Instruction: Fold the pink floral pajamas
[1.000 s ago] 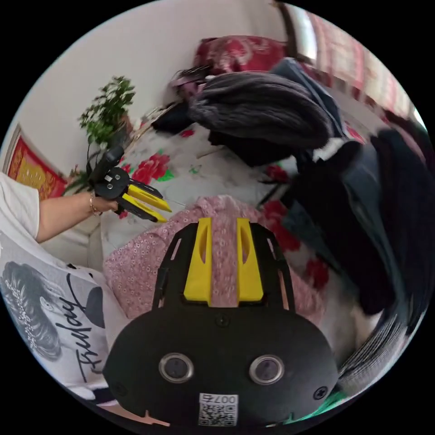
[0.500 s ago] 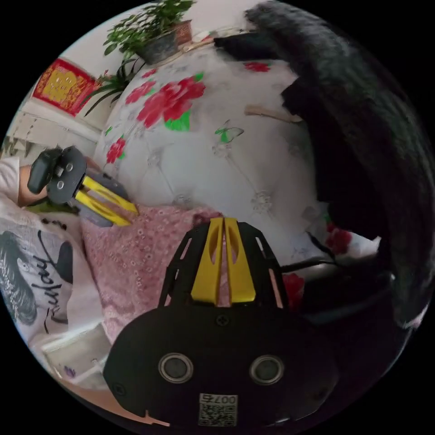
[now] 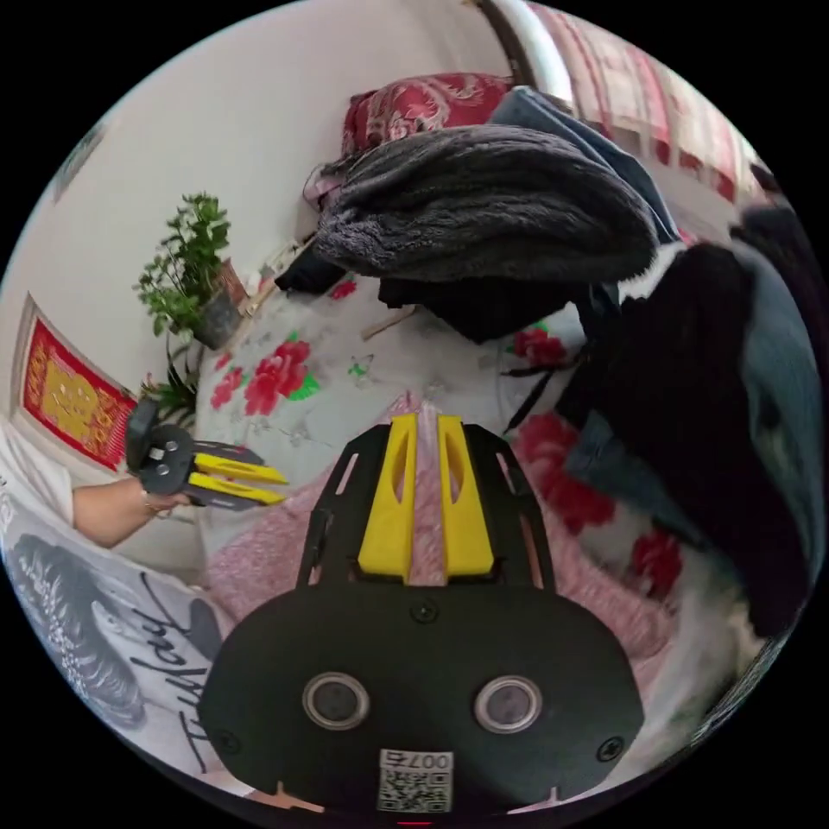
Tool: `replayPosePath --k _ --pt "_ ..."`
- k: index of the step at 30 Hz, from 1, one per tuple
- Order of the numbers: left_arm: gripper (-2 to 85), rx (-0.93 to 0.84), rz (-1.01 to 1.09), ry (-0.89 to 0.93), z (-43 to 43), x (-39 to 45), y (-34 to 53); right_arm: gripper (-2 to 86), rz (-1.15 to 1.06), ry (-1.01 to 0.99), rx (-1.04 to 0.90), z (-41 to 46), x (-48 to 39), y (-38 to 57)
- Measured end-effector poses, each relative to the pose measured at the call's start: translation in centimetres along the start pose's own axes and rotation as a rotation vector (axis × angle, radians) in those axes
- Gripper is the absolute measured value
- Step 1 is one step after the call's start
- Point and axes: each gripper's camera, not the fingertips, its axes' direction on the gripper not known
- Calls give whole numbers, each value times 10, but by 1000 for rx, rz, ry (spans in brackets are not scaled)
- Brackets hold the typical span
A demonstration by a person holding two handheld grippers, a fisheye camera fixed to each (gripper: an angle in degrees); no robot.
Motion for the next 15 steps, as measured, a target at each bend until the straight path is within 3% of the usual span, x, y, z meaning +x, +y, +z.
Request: replayPosePath --k 5,10,15 --pt "30 77 -72 93 -19 0 8 34 345 -22 40 -82 19 132" --pt "1 29 -99 176 -16 12 6 39 895 301 142 -210 49 294" --pt "-7 -16 -27 177 -18 47 -8 50 1501 575 400 -345 54 476"
